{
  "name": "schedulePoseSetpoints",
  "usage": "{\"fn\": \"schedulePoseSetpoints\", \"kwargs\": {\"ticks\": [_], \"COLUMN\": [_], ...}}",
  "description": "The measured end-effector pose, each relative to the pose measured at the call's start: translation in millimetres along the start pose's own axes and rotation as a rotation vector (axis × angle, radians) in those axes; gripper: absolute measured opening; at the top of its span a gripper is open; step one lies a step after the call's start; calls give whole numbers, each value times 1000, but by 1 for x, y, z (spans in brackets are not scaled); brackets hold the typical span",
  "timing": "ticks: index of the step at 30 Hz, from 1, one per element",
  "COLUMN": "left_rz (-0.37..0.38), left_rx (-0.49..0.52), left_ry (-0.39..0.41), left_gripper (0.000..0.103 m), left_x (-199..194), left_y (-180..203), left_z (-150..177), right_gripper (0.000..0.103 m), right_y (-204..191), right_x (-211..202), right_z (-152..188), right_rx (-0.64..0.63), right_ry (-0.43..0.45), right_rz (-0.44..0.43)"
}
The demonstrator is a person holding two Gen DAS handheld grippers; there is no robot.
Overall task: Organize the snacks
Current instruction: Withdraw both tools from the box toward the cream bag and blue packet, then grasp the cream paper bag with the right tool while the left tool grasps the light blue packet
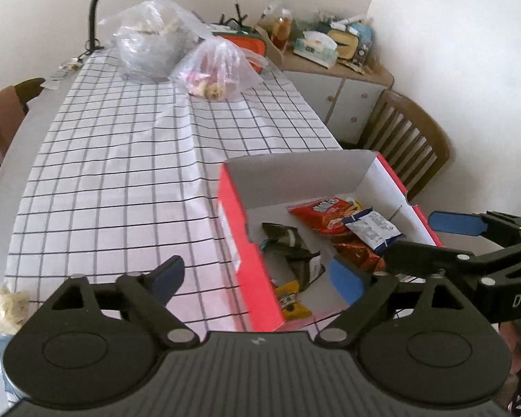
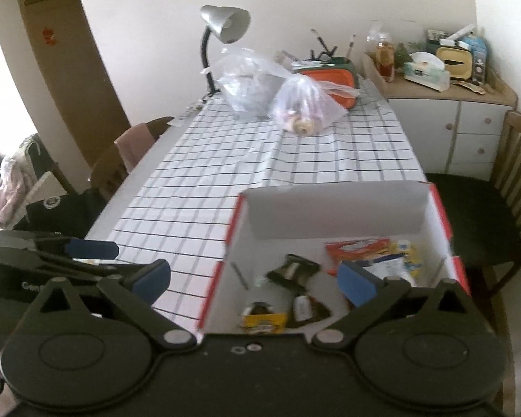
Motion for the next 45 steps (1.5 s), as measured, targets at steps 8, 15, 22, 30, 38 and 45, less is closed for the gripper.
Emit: {"fn": "schedulePoseSetpoints", "kwargs": {"ticks": [8, 15, 22, 30, 38, 45], "left_rz": [-35, -112, -160, -215, -207, -210], "left_rx": [-43, -93, -121, -121, -145, -140], "left_ry": [11, -21, -39, -41, -78, -118], "left_gripper": [102, 102, 102, 101, 101, 101], "left_x": [-25, -39, -51, -60, -49, -28], "left_y": [-48, -105, -152, -193, -227, -238], "left_z": [36, 71, 98, 123, 149, 170], "right_gripper": [103, 103, 103, 102, 101, 96], "right_y": [-46, -100, -147, -193, -237, -269], "right_x": [19, 53, 92, 137, 184, 232], "right_z": [16, 33, 46, 55, 56, 66], "right_rx": [-18, -74, -96, -99, -118, -145], "right_ry": [-4, -63, -162, -243, -301, -391], "right_rz": [-63, -92, -79, -55, -50, -32]}}
Point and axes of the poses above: each gripper's, at about its wrist camera, not at the fingertips, and x roughly the way its jaws point, y to its right, z to its underside, the point moved 2 cm from there along x, roughly the way its jaws point, and after that the axes turned 12 degrees about x, right-handed, at the moved point
